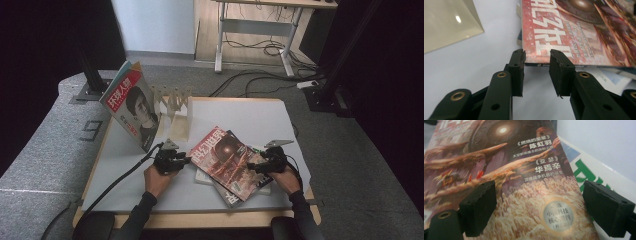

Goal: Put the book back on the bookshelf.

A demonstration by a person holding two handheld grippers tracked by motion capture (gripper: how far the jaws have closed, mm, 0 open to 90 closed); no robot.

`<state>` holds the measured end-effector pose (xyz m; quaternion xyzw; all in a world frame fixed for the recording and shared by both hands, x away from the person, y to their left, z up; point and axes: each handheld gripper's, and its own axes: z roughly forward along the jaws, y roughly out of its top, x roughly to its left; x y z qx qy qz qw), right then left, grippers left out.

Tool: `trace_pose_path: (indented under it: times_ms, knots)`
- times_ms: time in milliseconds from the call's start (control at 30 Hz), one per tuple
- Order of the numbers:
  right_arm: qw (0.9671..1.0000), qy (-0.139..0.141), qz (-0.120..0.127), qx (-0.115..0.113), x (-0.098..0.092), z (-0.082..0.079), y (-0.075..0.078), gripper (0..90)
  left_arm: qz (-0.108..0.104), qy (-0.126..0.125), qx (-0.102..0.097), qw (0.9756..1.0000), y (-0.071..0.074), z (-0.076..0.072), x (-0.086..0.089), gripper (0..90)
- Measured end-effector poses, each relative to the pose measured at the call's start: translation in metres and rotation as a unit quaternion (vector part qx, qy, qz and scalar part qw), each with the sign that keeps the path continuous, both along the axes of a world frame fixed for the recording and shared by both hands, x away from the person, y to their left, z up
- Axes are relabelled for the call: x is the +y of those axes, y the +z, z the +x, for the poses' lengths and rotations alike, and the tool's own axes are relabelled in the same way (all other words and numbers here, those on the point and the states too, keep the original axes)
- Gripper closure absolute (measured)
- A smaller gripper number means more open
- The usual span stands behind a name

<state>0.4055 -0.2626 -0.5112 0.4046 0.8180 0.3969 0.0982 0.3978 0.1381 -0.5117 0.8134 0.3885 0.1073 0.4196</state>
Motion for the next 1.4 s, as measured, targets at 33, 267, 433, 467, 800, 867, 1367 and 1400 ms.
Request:
trace_pose_path:
  times_ms: [33,267,433,467,800,867,1367,1400]
  knots:
    - [1.0,0.001,0.0,0.0,0.0,-0.002,0.0,13.4,0.002,0.0,0.0,1.0,0.0,0.001,0.0,64.2]
    - [1.0,0.003,-0.002,-0.002,-0.001,-0.015,0.001,14.1,0.008,0.008,-0.003,0.9999,0.001,0.01,-0.002,64.2]
    - [1.0,0.004,-0.001,-0.003,0.0,-0.022,0.001,14.3,0.008,0.014,-0.005,0.9999,0.001,0.016,-0.002,64.2]
    - [1.0,0.004,-0.001,-0.004,0.0,-0.023,0.001,14.4,0.003,0.016,-0.003,0.9999,0.001,0.017,-0.002,64.2]
    - [0.9999,0.007,0.007,-0.006,0.0,-0.037,0.002,15.7,0.009,0.027,-0.007,0.9996,0.002,0.027,-0.005,64.2]
    - [0.9999,0.005,0.006,-0.011,0.0,-0.04,0.002,15.9,0.01,0.026,-0.007,0.9996,0.002,0.029,-0.006,63.9]
    - [0.9998,0.008,0.015,-0.009,-0.003,-0.055,0.003,18.1,0.013,0.036,-0.008,0.9992,0.002,0.04,-0.013,62.2]
    - [0.9998,0.007,0.016,-0.008,-0.003,-0.056,0.003,18.1,0.014,0.037,-0.008,0.9992,0.002,0.041,-0.014,62.2]
